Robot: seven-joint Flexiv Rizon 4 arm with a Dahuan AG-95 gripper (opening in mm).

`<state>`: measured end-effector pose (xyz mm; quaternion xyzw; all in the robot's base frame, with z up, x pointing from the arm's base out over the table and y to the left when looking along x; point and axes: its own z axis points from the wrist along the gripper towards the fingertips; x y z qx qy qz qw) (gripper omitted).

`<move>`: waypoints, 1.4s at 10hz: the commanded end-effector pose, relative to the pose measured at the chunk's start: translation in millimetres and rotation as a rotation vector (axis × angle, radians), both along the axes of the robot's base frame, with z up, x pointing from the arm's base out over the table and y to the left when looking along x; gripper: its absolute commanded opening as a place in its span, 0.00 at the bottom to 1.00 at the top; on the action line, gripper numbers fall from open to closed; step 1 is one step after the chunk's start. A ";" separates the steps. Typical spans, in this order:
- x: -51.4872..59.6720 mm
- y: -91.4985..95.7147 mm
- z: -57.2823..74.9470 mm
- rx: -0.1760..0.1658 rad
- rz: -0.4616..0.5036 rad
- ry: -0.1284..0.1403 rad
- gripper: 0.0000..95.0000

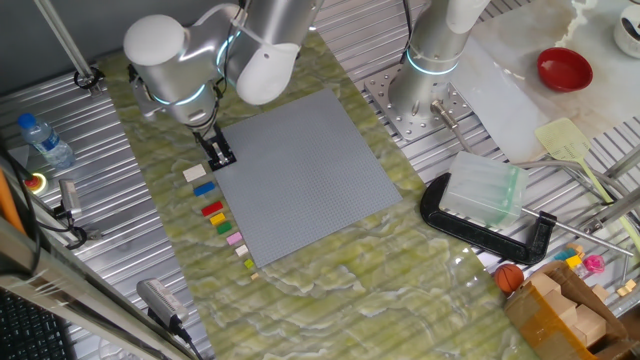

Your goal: Build with small Lego blocks

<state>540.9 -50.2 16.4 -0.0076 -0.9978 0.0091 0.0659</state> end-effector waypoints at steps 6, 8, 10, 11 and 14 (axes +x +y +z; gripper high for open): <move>0.6 -5.3 -13.3 0.003 0.007 0.005 0.00; 0.3 -6.2 -18.1 0.009 0.007 0.015 0.00; -1.5 -9.0 -29.8 0.010 0.008 -0.024 0.00; -0.8 -9.5 -33.0 0.010 0.006 -0.023 0.00; -0.3 -9.2 -31.8 0.012 0.003 -0.030 0.00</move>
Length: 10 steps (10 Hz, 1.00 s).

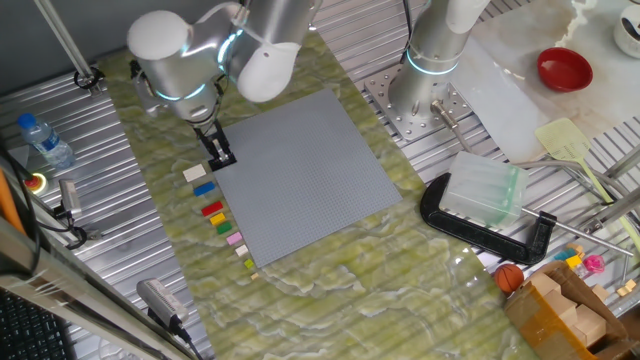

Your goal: Build with small Lego blocks

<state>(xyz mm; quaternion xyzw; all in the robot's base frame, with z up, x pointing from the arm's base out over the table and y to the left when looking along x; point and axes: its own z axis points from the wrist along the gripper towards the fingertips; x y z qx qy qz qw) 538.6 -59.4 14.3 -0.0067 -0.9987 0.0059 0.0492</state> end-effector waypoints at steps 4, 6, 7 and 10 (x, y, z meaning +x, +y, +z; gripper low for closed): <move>1.9 0.6 -28.4 0.005 0.002 0.004 0.00; 2.6 0.2 -31.3 0.007 0.003 0.003 0.00; 3.2 -0.2 -34.1 0.006 0.004 0.004 0.00; 4.7 -0.4 -41.8 0.005 0.004 0.007 0.00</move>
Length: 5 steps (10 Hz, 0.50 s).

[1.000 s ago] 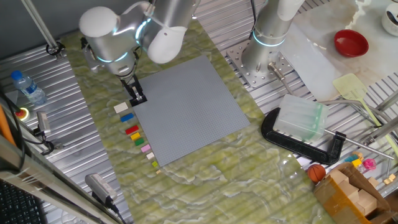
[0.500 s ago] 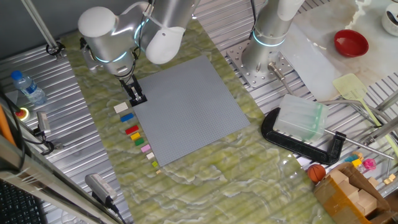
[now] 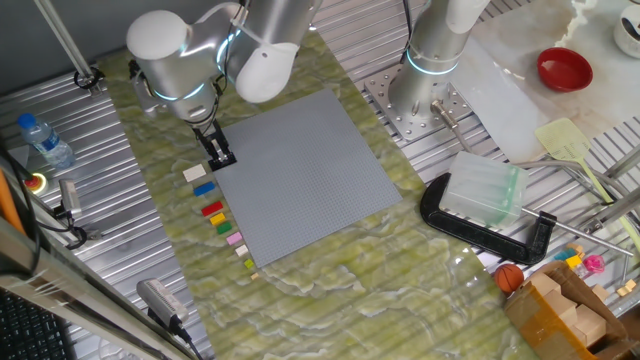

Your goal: Build with small Lego blocks

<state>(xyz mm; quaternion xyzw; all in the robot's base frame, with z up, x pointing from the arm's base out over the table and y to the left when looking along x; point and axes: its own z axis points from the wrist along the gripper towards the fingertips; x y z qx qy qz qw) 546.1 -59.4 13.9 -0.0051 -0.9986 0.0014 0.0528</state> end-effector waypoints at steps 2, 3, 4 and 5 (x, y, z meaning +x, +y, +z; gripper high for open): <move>-2.9 -0.2 -41.2 -0.005 0.002 0.000 0.00; -2.9 -0.1 -41.2 -0.006 0.002 0.001 0.00; -3.1 0.1 -40.4 -0.006 0.000 0.001 0.00; -4.0 1.0 -35.1 -0.010 -0.003 0.001 0.00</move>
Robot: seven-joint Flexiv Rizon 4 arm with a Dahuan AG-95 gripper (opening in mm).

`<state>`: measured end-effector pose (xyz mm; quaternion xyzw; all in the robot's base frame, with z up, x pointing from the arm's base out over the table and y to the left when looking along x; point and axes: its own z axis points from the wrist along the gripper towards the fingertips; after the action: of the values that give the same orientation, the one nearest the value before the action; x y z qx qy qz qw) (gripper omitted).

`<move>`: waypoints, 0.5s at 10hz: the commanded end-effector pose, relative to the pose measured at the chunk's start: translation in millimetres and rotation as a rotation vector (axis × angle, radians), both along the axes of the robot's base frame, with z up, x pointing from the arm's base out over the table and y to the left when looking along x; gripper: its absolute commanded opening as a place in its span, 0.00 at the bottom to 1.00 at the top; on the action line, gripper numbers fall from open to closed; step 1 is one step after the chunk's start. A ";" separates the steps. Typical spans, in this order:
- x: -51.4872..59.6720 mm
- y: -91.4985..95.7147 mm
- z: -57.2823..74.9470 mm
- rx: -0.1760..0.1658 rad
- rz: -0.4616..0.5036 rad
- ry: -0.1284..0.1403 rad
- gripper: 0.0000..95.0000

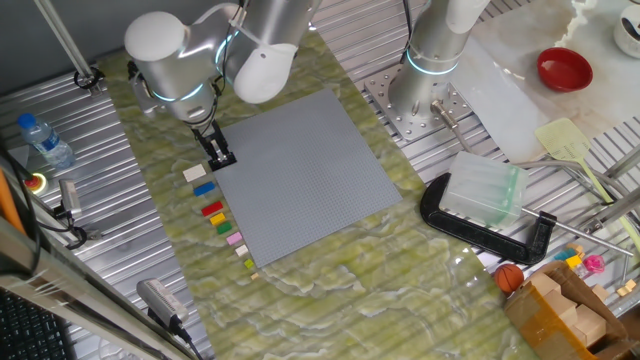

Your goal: Build with small Lego blocks

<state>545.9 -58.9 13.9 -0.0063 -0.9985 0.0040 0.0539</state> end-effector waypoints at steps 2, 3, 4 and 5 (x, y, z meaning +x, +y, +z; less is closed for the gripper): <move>-7.4 4.4 -17.0 -0.032 0.002 0.002 0.00; -8.4 6.5 -6.1 -0.048 0.009 0.002 0.00; -8.3 9.0 5.5 -0.054 0.013 0.007 0.00; -6.9 13.2 16.9 -0.056 0.008 0.006 0.00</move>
<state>537.8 -46.6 17.9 -0.0023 -0.9979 0.0347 0.0547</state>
